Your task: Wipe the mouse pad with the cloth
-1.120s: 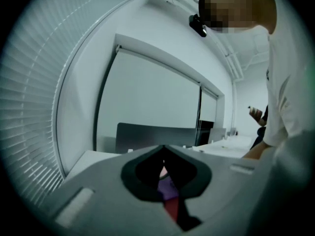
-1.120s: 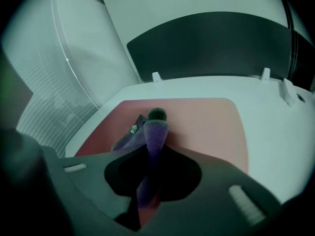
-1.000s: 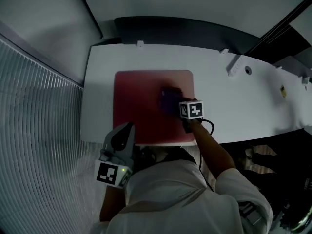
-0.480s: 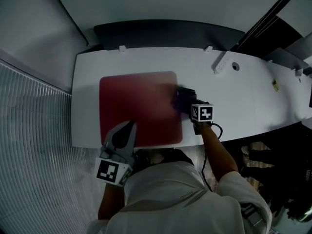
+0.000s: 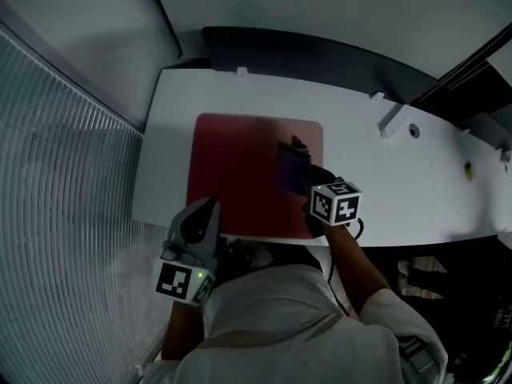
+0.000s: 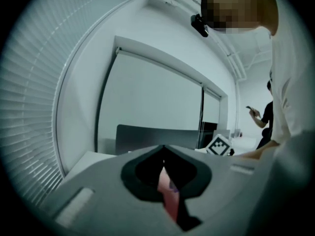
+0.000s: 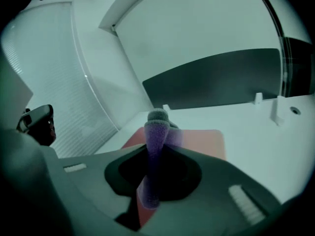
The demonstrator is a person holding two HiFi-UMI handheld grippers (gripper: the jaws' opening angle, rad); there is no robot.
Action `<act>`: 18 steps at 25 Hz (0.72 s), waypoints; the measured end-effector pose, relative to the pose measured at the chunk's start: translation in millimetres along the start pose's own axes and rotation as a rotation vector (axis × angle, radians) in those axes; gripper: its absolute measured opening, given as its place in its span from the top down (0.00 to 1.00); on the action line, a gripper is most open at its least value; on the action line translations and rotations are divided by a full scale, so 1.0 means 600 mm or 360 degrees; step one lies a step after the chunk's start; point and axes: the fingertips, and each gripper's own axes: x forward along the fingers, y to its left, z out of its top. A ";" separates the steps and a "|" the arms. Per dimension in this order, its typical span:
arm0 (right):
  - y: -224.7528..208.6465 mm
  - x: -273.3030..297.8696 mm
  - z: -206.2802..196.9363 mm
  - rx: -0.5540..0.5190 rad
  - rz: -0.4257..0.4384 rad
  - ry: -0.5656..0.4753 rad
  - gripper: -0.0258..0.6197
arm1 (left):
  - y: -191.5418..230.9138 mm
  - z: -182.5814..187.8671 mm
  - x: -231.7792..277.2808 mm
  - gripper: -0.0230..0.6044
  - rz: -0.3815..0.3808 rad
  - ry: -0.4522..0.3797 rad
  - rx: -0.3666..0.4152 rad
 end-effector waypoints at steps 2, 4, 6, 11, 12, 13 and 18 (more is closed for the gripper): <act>0.070 0.042 -0.002 -0.0015 0.0127 0.0014 0.88 | 0.028 -0.003 -0.020 0.96 0.0030 -0.0008 -0.0004; 0.141 0.088 -0.009 -0.0021 0.0253 0.0053 0.88 | 0.058 -0.006 -0.043 0.96 0.0071 -0.0010 -0.0010; 0.217 0.130 -0.018 -0.0027 0.0389 0.0110 0.88 | 0.085 -0.008 -0.073 0.96 0.0135 0.0000 -0.0006; 0.388 0.210 -0.069 -0.0090 0.0622 0.0250 0.88 | 0.136 -0.004 -0.149 0.96 0.0261 0.0022 -0.0005; 0.410 0.228 -0.080 -0.0098 0.0637 0.0269 0.88 | 0.147 -0.006 -0.160 0.96 0.0278 0.0025 -0.0009; 0.426 0.249 -0.092 -0.0092 0.0643 0.0291 0.88 | 0.157 -0.007 -0.169 0.96 0.0292 0.0025 -0.0013; 0.424 0.332 -0.156 -0.0123 0.0494 0.0453 0.88 | 0.187 -0.012 -0.193 0.96 0.0318 0.0028 -0.0026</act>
